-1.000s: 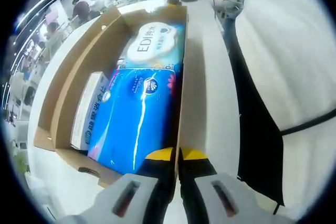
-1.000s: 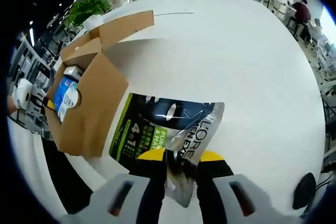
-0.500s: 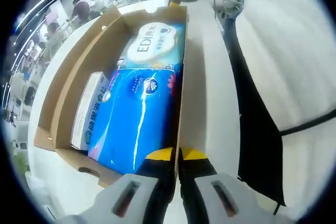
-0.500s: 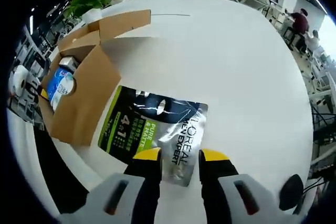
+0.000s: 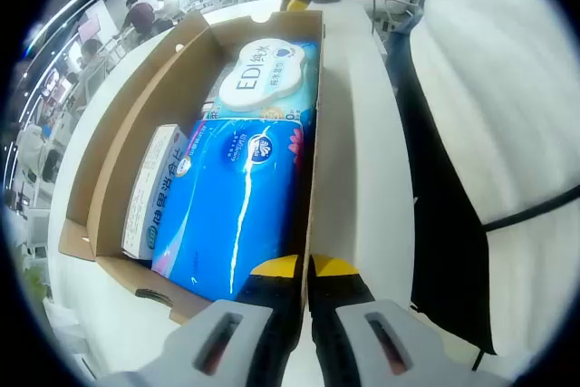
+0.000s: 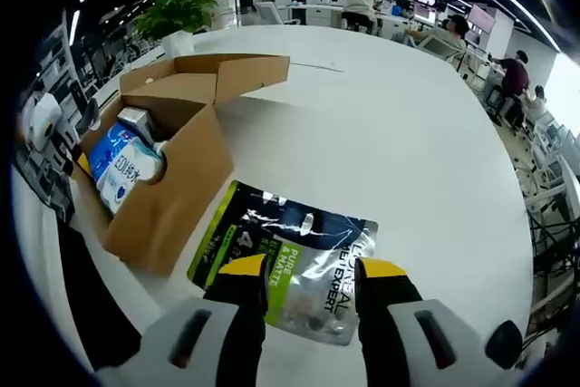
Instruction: Operate the shoe box by opening the lid, removing the specified soft item, and placing it in the target area until the item is outside and the box remains undamaged.
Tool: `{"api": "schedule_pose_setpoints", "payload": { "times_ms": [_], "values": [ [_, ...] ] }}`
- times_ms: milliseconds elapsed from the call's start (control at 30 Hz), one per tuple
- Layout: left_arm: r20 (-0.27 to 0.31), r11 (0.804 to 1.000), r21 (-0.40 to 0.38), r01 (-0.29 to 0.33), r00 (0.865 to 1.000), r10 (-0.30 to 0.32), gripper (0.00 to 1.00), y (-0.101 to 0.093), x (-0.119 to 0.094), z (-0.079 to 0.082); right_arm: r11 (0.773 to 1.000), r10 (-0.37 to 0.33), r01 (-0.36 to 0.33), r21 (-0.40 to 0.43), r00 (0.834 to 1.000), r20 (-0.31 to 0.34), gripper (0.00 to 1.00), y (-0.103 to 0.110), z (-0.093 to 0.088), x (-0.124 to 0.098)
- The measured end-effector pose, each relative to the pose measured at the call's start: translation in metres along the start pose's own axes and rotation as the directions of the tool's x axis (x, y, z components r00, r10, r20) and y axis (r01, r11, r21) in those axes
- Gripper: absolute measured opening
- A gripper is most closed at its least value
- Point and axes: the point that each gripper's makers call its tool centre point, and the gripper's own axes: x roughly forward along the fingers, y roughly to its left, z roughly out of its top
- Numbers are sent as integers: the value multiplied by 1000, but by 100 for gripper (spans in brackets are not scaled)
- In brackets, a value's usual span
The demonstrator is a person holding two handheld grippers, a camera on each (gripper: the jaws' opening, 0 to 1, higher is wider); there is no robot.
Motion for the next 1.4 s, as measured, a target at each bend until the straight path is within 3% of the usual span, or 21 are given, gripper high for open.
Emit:
{"api": "schedule_pose_setpoints", "payload": {
  "times_ms": [133, 300, 367, 467, 600, 800, 933, 1200, 1267, 1400],
  "values": [
    [0, 1000, -2, 0, 1000, 0, 2, 0, 0, 0, 997, 35, -38, 74, 998, 48, 49, 17, 2, 5],
    [0, 1000, -1, -4, 1000, 4, 2, 0, 0, 0, 998, 19, -24, 60, 997, 76, 52, 25, 2, 11],
    [0, 1000, -1, -4, 1000, 4, 2, 0, 0, 0, 1000, -4, 3, 12, 995, 104, 53, 22, 6, 13],
    [0, 1000, 0, -3, 1000, 3, 2, 0, 0, 0, 1000, -16, 18, -10, 992, 127, 64, 20, 11, 16],
    [-1, 1000, 1, -3, 1000, 3, 2, 0, 0, 0, 1000, -2, -2, 27, 992, 122, 61, 25, 9, 23],
    [0, 1000, 2, -6, 1000, 6, 2, 0, 0, 0, 1000, -18, 19, -4, 994, 107, 61, 33, 5, 32],
    [1, 1000, 3, -6, 1000, 6, 2, 0, 0, 0, 1000, -6, 4, 31, 997, 71, 61, 37, -1, 39],
    [2, 1000, 4, -6, 1000, 6, 2, 0, 0, 0, 997, -42, 36, 73, 996, 78, 60, 31, -3, 38],
    [2, 1000, 6, -5, 1000, 5, 2, 0, 0, 0, 993, -55, 51, 102, 998, 38, 60, 29, -12, 40],
    [1, 1000, 6, -4, 1000, 4, 2, 0, 0, 0, 994, -63, 54, 98, 994, 91, 60, 30, -10, 40]
  ]
}}
